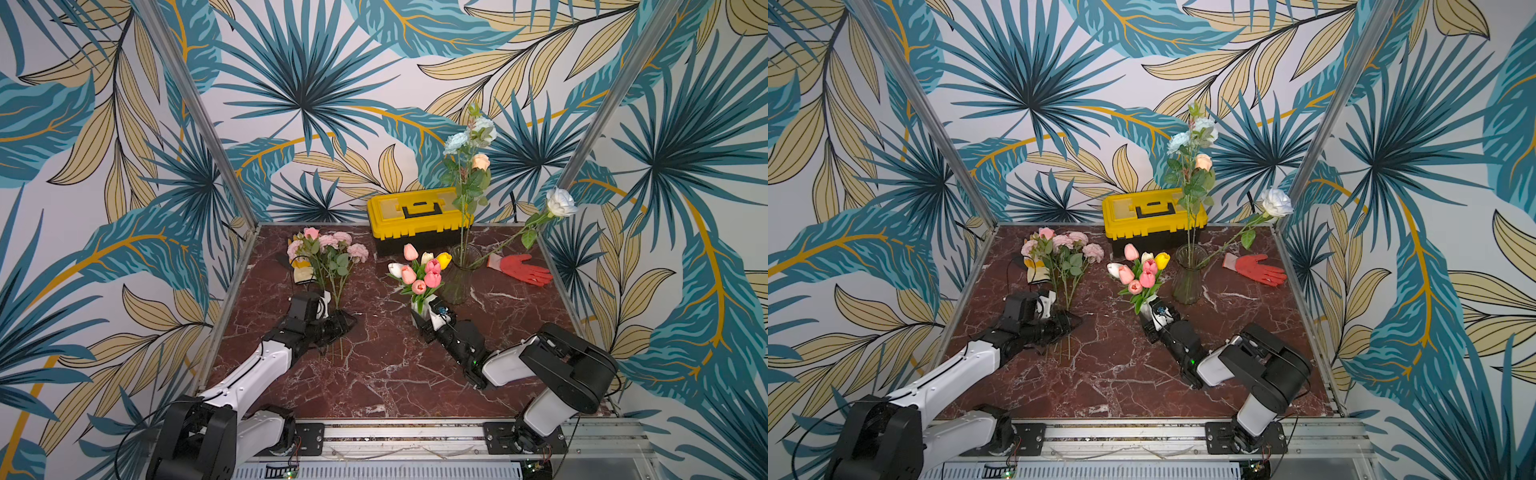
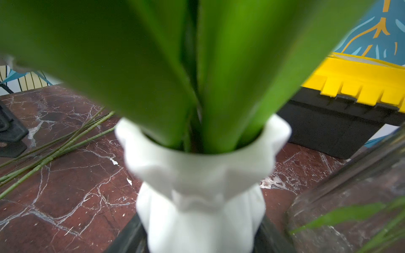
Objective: Pick out pink flowers from the vase
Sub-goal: Move the vase to the center of the board.
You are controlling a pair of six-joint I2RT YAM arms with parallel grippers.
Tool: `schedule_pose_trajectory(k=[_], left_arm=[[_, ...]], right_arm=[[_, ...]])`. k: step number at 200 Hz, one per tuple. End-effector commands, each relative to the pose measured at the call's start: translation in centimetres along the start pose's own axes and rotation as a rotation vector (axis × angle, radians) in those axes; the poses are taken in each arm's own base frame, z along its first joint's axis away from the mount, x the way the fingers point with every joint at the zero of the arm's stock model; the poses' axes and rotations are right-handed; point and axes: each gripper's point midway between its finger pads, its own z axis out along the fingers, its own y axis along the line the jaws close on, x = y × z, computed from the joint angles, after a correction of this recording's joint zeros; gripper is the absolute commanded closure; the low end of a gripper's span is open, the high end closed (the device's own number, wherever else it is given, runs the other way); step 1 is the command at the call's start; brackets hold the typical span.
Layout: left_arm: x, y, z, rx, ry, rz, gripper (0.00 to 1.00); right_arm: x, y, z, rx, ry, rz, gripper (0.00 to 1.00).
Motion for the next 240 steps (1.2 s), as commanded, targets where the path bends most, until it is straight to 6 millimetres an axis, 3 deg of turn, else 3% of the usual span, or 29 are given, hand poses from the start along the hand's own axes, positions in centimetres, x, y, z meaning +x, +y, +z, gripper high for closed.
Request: schedule_pose_trajectory(k=[1, 63, 128, 181, 240], left_arm=[[-0.9, -1.3, -0.4, 0.029, -0.035, 0.039, 0.51], [-0.9, -1.2, -0.5, 0.024, -0.04, 0.038, 0.51], [-1.1, -1.6, -0.8, 0.037, -0.052, 0.044, 0.51], [-1.2, -2.0, -1.2, 0.042, -0.058, 0.048, 0.51], [-2.0, -3.1, -2.7, 0.032, -0.094, 0.095, 0.51]], right_arm=[[-1.3, -0.6, -0.4, 0.03, -0.073, 0.046, 0.5], [-0.7, -1.2, -0.9, 0.055, -0.066, 0.079, 0.37], [-1.8, -2.0, -2.2, 0.085, -0.097, 0.084, 0.2], [-2.0, -2.0, -3.3, 0.066, -0.092, 0.078, 0.17], [-4.7, -2.7, -7.4, 0.036, -0.076, 0.092, 0.19]])
